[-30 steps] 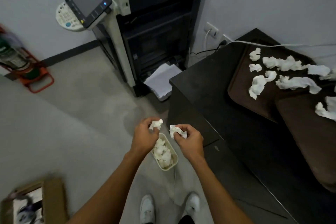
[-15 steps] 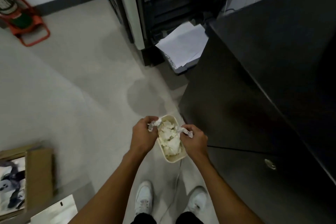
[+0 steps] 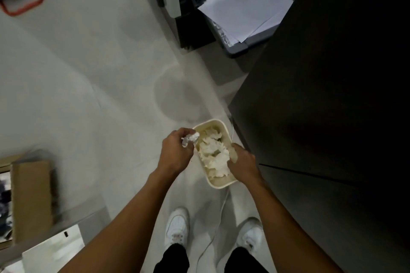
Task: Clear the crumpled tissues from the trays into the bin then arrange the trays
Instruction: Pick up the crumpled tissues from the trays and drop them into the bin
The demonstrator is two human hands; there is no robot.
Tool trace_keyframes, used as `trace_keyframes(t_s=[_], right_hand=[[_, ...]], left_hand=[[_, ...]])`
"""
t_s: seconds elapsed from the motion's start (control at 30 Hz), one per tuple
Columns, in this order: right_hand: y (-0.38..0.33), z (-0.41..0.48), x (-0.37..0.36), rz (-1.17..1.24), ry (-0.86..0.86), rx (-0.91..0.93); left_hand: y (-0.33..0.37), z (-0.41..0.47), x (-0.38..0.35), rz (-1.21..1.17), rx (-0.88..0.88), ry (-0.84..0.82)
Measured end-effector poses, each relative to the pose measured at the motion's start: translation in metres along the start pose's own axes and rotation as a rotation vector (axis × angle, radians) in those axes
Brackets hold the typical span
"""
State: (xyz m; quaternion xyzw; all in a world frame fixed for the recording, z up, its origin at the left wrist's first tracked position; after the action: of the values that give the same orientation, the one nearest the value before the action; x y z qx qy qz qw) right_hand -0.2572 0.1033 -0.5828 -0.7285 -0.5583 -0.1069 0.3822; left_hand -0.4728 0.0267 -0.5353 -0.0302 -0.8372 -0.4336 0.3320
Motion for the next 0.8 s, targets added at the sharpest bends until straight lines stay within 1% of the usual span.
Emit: trace_keyframes(t_s=[0.07,0.23,0.37,0.4,0.43,0.5,0.53,0.57,0.6,0.73,0.8], right_hand=[[0.007,0.001,0.002,0.039,0.025,-0.016],[0.019,0.001,-0.015,0.028,-0.050,-0.023],[0.025,0.004,-0.017,0.060,-0.028,-0.019],[0.026,0.004,-0.016,0.058,-0.034,-0.020],[0.028,0.003,-0.015,0.055,-0.044,-0.027],[0.032,0.001,-0.012,0.064,-0.064,-0.052],[0.033,0.000,-0.010,0.073,-0.062,-0.058],[0.033,-0.003,-0.006,0.082,-0.054,-0.060],[0.032,-0.006,-0.001,0.086,-0.042,-0.061],[0.020,-0.034,0.020,0.133,-0.039,-0.083],[0.005,-0.055,0.032,0.157,-0.049,-0.083]], left_hand=[[-0.007,0.001,-0.009,0.006,0.002,-0.023],[-0.010,0.008,-0.034,0.050,-0.046,-0.043],[-0.004,0.015,-0.063,0.117,-0.070,-0.088],[-0.006,0.017,-0.072,0.152,-0.052,-0.135],[-0.009,0.019,-0.082,0.220,-0.027,-0.233],[-0.017,0.015,-0.101,0.428,0.023,-0.502],[-0.021,0.011,-0.105,0.503,0.044,-0.601],[-0.022,0.007,-0.106,0.530,0.059,-0.641],[-0.021,0.003,-0.102,0.532,0.069,-0.634],[-0.007,-0.015,-0.069,0.467,0.049,-0.470],[0.007,-0.029,-0.049,0.436,0.050,-0.443]])
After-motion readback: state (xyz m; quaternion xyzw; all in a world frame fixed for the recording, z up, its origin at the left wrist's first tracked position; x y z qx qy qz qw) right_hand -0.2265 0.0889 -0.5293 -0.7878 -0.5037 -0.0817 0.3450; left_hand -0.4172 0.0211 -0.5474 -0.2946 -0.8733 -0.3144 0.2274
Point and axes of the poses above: each hand's wrist, its own z-axis towards the middle knuckle, its own x-axis out of the back of the hand, y = z × x, the point moved 5 cm from there along z, towards the middle knuckle, and after that the axes turned 3 degrees about z, right-handed, at the moved point
